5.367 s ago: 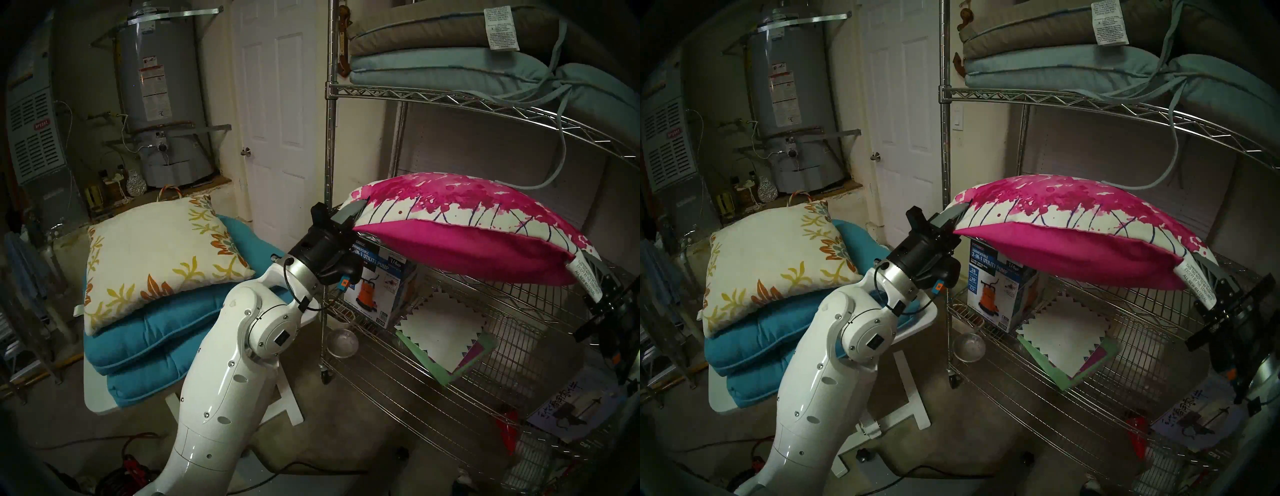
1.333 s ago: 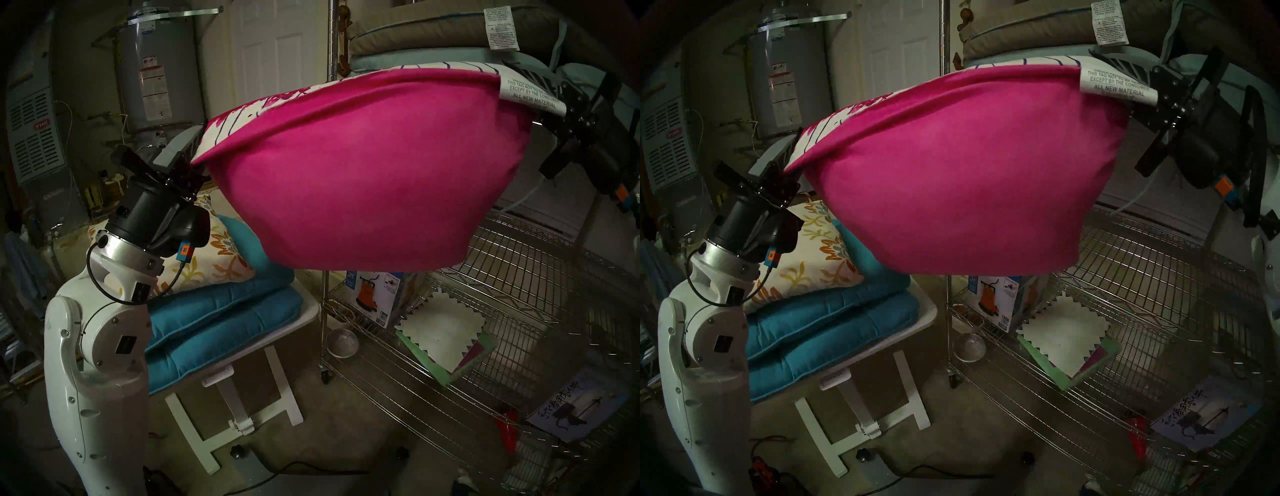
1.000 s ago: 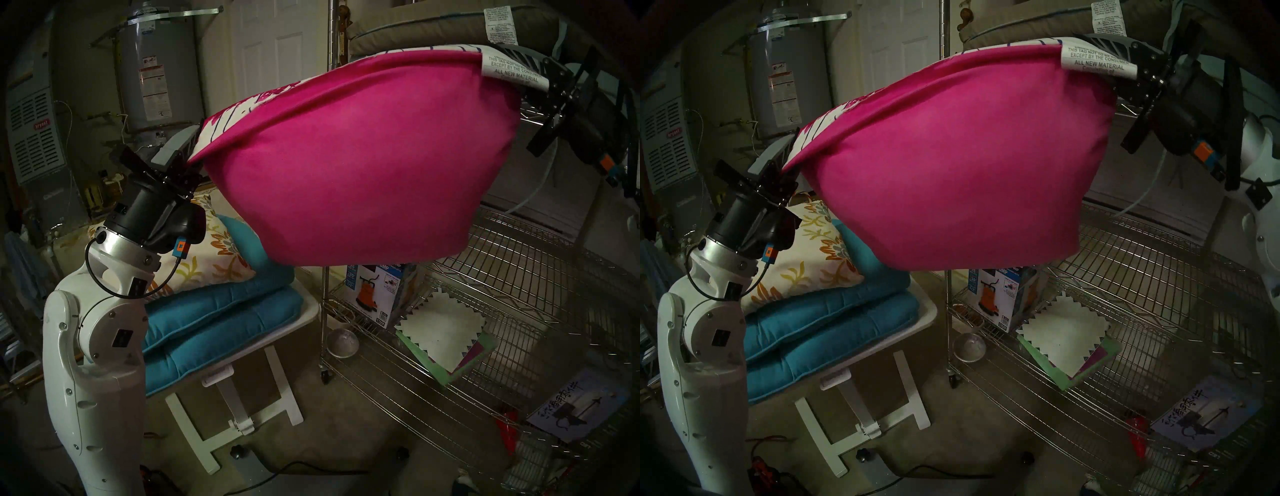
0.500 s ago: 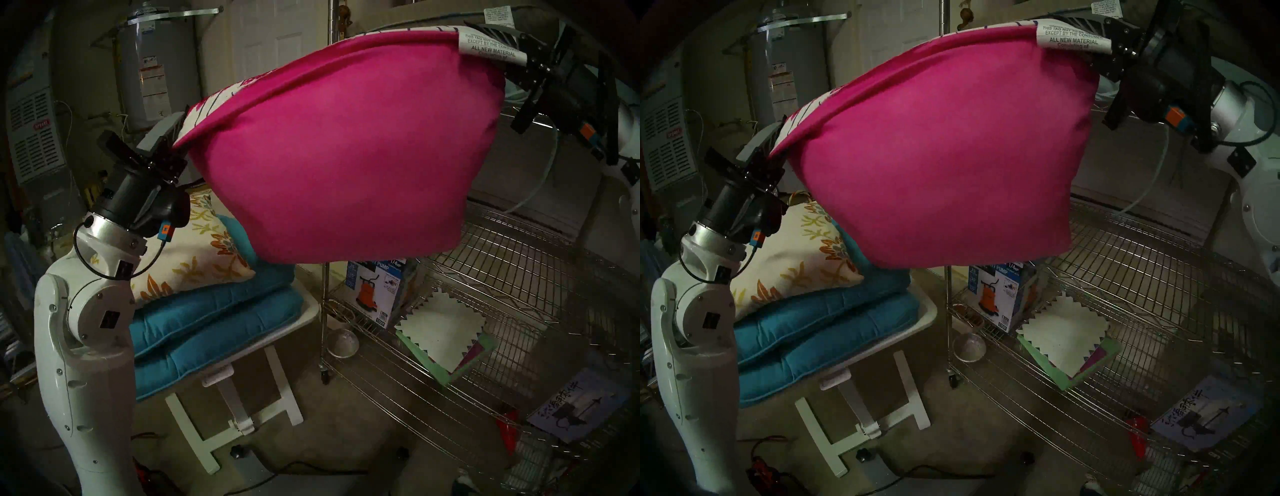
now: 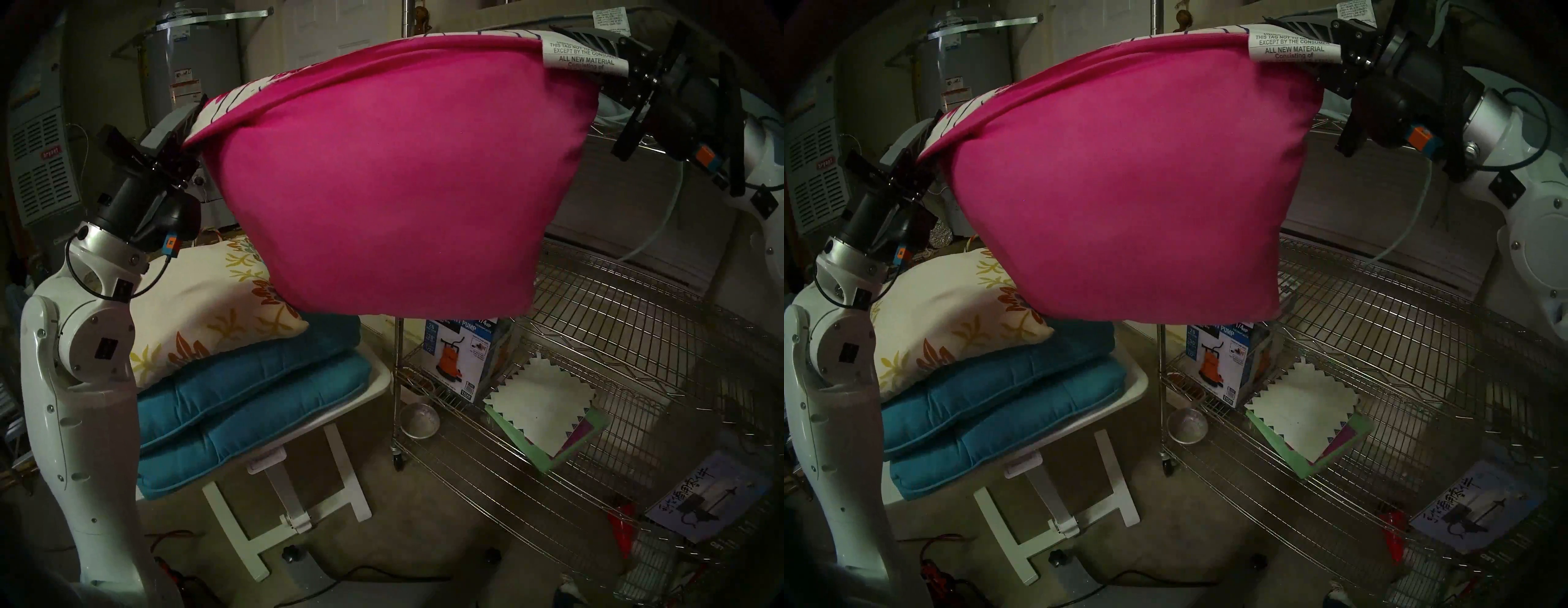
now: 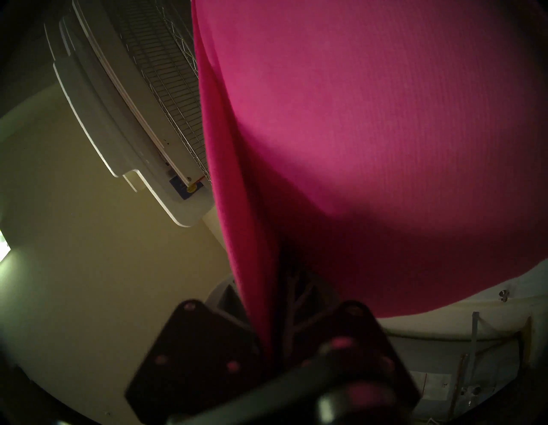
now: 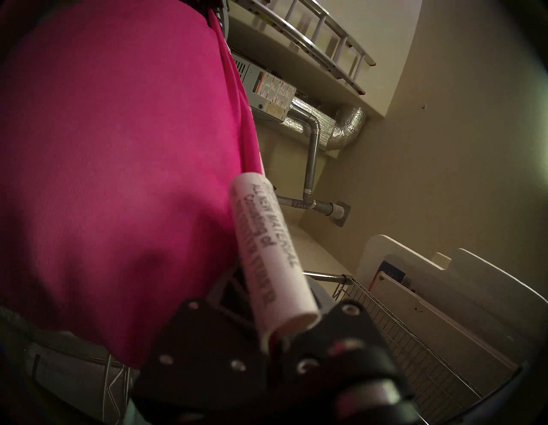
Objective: Take cushion off the shelf
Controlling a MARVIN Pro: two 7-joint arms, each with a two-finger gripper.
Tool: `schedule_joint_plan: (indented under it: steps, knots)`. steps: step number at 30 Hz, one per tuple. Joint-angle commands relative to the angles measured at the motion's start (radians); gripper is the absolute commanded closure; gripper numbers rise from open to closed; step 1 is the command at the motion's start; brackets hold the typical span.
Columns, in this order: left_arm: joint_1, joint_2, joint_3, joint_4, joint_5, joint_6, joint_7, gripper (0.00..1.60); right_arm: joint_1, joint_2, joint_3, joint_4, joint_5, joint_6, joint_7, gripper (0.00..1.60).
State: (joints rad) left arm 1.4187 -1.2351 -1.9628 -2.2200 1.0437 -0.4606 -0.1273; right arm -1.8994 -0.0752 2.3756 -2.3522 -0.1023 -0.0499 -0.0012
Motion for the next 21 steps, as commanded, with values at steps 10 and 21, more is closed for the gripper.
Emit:
schedule_joint_plan:
  steps: [10,21]
  knots:
    - [-0.204,0.121,-0.101,0.2,-0.013,-0.012,-0.008,1.6,0.025,-0.025,0.003,0.071,0.002,0.042,-0.055,1.6]
    - [-0.287,0.153,-0.102,0.287,-0.022,-0.049,-0.028,1.6,0.021,-0.025,-0.018,0.057,0.002,0.034,-0.065,1.6]
